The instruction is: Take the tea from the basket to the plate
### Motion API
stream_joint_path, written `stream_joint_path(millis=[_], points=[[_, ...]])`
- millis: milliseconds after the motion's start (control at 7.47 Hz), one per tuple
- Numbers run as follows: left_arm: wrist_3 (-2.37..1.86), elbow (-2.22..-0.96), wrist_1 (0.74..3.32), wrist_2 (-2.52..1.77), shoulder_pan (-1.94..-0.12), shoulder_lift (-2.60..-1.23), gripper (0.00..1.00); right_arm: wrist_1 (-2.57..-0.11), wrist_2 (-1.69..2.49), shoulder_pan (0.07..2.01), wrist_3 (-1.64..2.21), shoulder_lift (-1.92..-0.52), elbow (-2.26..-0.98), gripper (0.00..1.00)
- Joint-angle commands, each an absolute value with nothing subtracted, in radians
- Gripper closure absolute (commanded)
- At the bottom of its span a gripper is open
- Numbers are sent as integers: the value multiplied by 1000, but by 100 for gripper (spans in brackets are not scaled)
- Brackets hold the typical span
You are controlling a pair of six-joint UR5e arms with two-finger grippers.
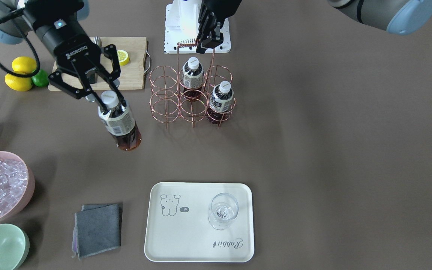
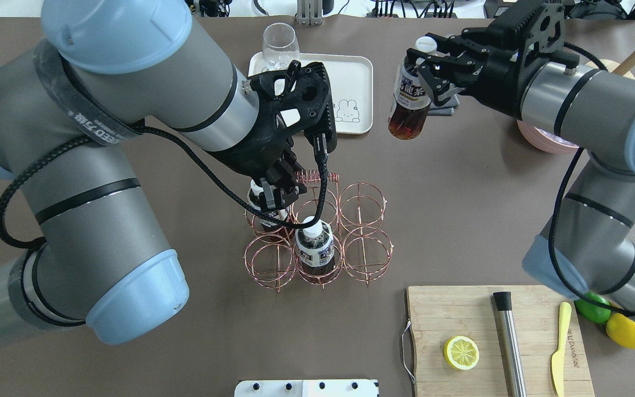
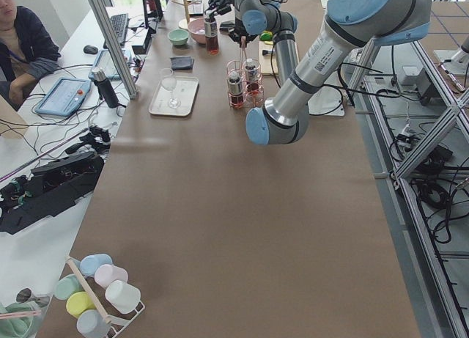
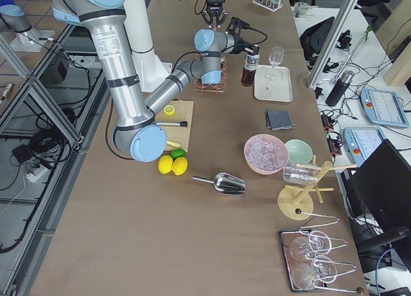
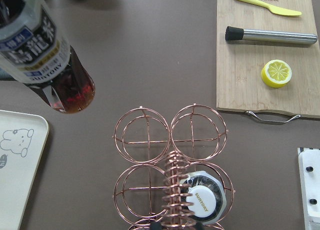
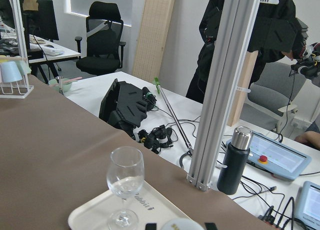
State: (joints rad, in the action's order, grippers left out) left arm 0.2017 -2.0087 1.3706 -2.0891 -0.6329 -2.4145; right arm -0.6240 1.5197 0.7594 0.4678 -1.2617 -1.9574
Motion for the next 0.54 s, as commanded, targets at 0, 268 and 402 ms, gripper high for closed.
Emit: stream_joint_path(millis=[0, 268, 402], points=[[202, -2010, 1371, -2089, -653, -2413, 100, -431, 1600, 850, 472, -1186, -1652, 100], [209, -2010, 1370, -2094, -684, -2413, 100, -341, 1553, 848, 514, -1009, -1412, 100], [213, -2010, 1370, -2098, -705, -2411, 100, -341, 1496, 830, 561, -932, -1326, 100]])
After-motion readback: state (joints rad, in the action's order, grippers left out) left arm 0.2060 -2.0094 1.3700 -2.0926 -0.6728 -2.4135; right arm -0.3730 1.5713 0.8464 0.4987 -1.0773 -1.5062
